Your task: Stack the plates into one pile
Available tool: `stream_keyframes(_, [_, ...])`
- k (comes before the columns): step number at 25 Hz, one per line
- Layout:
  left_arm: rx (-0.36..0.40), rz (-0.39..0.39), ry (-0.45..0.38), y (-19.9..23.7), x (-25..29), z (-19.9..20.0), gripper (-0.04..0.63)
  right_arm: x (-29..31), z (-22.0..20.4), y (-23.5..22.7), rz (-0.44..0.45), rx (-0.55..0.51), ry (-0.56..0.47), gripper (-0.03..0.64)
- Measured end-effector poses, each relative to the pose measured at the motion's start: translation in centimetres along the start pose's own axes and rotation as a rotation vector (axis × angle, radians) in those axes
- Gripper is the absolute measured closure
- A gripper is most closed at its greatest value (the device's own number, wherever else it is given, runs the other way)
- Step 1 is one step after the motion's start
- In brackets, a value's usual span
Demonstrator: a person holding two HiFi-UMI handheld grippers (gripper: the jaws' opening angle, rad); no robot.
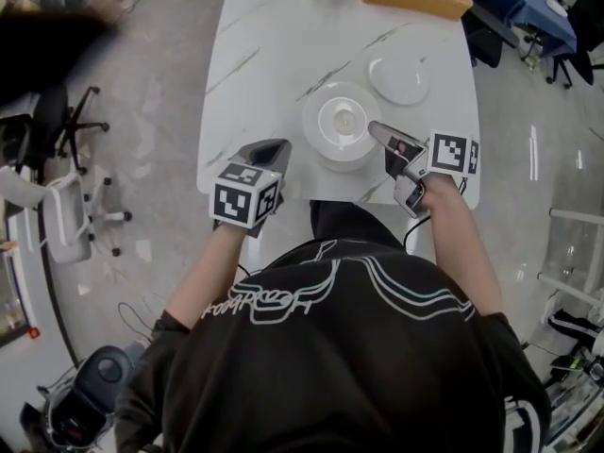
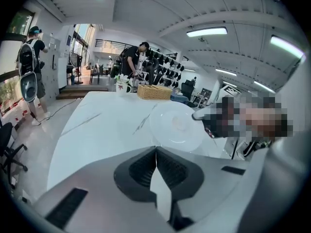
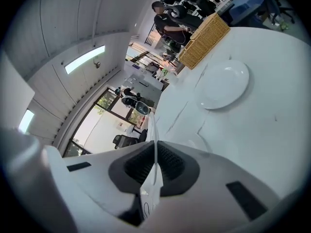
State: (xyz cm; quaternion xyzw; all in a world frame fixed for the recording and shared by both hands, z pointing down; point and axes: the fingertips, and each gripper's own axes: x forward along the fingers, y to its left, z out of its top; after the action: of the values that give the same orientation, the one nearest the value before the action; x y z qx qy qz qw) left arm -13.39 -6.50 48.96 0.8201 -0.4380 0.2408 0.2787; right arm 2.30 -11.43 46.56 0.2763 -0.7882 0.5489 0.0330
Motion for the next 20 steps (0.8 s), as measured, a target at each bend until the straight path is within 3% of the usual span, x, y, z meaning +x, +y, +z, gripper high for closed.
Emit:
stream_keyframes(4, [0.003, -0.014, 0.01, -1.0, 0.3, -0.7, 0.571, -1.5, -1.5, -2.2, -0.063, 0.042, 0.011, 0.58])
stream_keyframes(11, [0.004, -0.016, 0.037, -1.1, 1.0, -2.4, 0.571, -0.8, -3.0, -4.1, -0.017, 0.104, -0.005, 0.577])
stream_keyframes(20, [-0.032, -0.01, 0.046, -1.0, 1.0, -4.1, 0.571, -0.4, -2.7, -4.0, -0.014, 0.048, 0.014, 0.554])
